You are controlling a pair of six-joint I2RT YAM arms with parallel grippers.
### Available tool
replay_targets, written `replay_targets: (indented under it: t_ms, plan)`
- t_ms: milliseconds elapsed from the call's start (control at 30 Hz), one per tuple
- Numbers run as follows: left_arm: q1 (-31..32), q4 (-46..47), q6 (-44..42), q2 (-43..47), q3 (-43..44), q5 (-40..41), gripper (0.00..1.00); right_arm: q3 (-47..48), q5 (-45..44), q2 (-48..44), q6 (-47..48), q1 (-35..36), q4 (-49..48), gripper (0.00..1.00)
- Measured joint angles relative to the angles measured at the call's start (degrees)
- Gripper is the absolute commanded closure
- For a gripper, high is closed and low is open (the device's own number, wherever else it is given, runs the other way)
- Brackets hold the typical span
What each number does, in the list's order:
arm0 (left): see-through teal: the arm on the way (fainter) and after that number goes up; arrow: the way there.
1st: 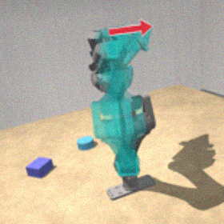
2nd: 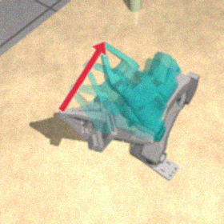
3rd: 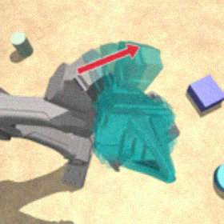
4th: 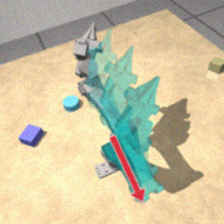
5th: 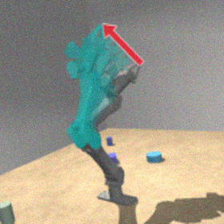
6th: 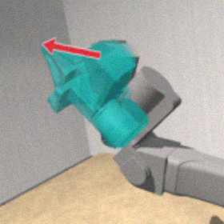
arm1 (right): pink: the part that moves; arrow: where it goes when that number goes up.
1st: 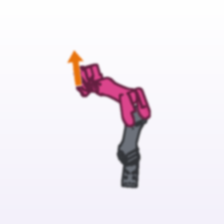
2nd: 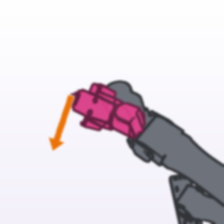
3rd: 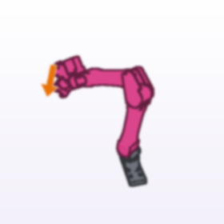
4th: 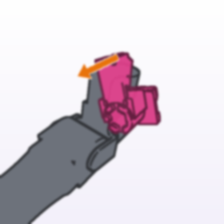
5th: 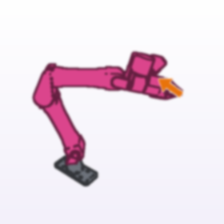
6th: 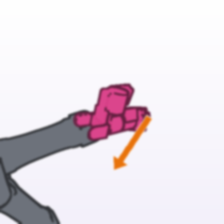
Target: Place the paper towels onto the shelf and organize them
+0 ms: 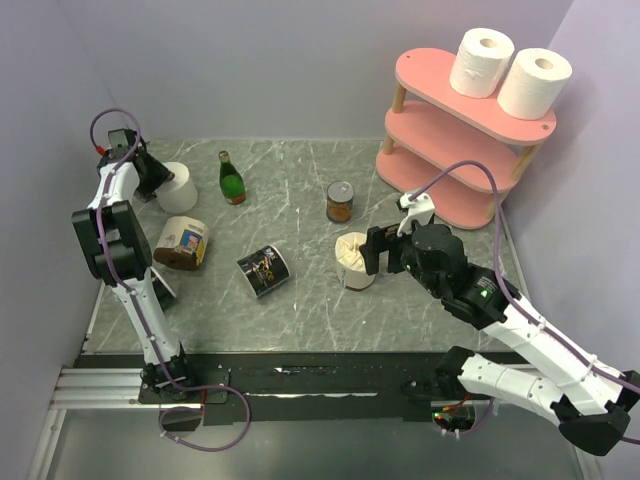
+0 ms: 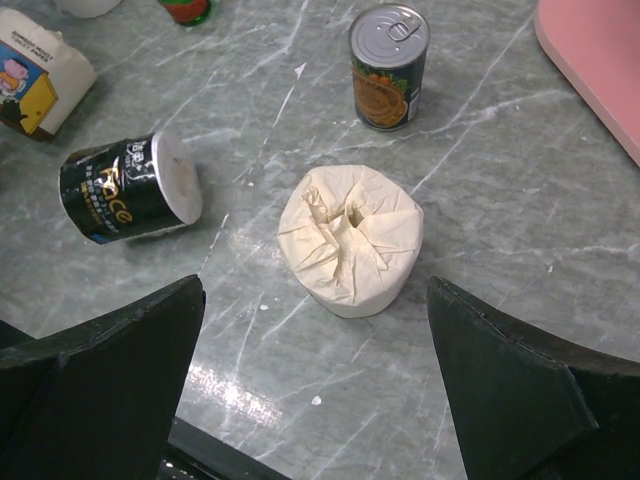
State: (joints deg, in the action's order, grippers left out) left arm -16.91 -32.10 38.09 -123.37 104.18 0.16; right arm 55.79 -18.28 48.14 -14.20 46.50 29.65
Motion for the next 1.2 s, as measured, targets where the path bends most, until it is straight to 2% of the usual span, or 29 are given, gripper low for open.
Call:
replay_targets:
  t_ms: [33, 100, 500, 667, 833, 967, 1200]
  plan:
    - [0.0, 0.2, -0.1, 0.0, 0.0, 0.0, 0.44, 0.0, -0.1, 0.1, 0.1, 0.0, 0.0, 0.01]
    - [0.0, 0.5, -0.2, 0.0, 0.0, -0.1, 0.48, 0.0, -0.1, 0.1, 0.1, 0.0, 0.0, 0.01]
    - [0.0, -2.7, -1.3, 2.7, 0.0, 0.0, 0.49, 1.0, 0.4, 0.1, -0.5, 0.0, 1.5, 0.01]
    - [0.2, -4.9, -2.3, 10.0, -0.1, 0.7, 0.5, 2.9, -0.1, 0.0, -1.7, 0.0, 3.0, 0.0]
    - [1.9, -5.3, -4.0, 23.0, -3.2, 0.6, 0.49, 4.0, -1.6, -1.4, -3.2, 0.0, 4.8, 0.01]
    - [8.8, -5.5, -5.7, 33.1, -6.6, 1.0, 0.48, 4.1, -2.7, -3.9, -3.7, 0.0, 6.2, 0.01]
    - [28.6, -5.4, -5.8, 40.8, -12.7, -0.2, 0.47, 4.3, -4.8, -8.3, -4.6, 0.0, 8.5, 0.01]
